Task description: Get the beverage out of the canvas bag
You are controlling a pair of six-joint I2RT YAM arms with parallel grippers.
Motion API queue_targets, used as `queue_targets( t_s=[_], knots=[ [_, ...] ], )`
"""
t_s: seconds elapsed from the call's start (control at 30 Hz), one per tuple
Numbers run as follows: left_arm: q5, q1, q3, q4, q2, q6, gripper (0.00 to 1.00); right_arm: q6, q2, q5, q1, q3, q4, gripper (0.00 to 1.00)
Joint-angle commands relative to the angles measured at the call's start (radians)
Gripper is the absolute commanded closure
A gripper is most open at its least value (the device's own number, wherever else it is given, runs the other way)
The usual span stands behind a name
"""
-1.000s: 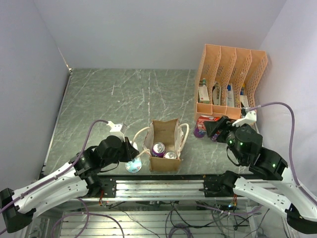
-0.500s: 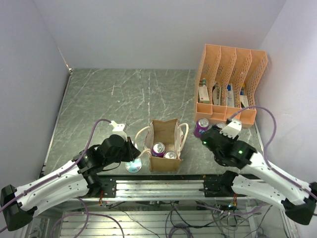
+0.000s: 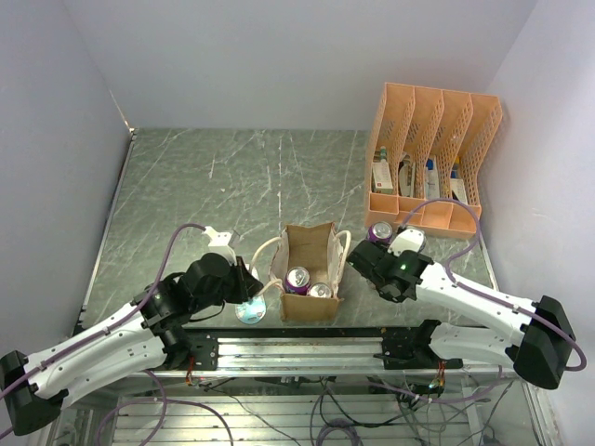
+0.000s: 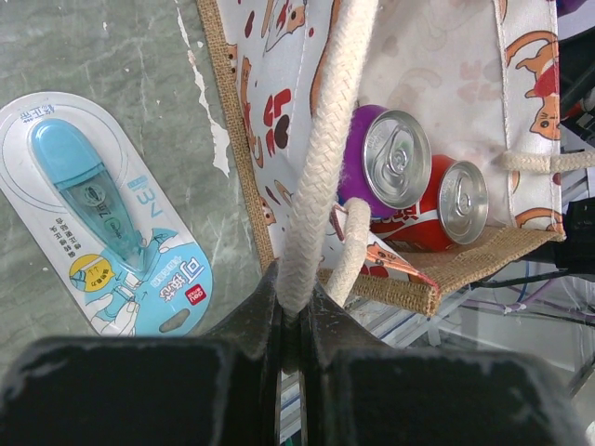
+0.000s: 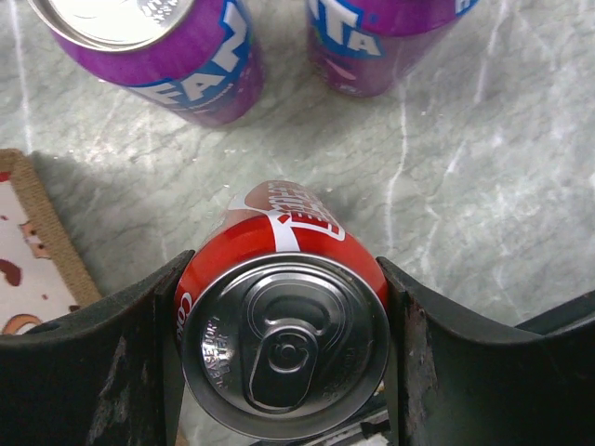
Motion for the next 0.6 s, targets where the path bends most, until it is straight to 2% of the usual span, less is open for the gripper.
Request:
queue_targets(
  t_s=[0.0,0.57],
  knots=[
    [0.001,0.003,-0.002,-0.019,-0.01,0.008,0.93,0.023,-0.008,0.019,-0.001,0.01,0.096,1.0],
    [-0.004,0.002,-0.007,-0.038,-0.035,0.001,0.93,0.05,0.084,0.018,-0.001,0.007,0.088,1.0]
  ],
)
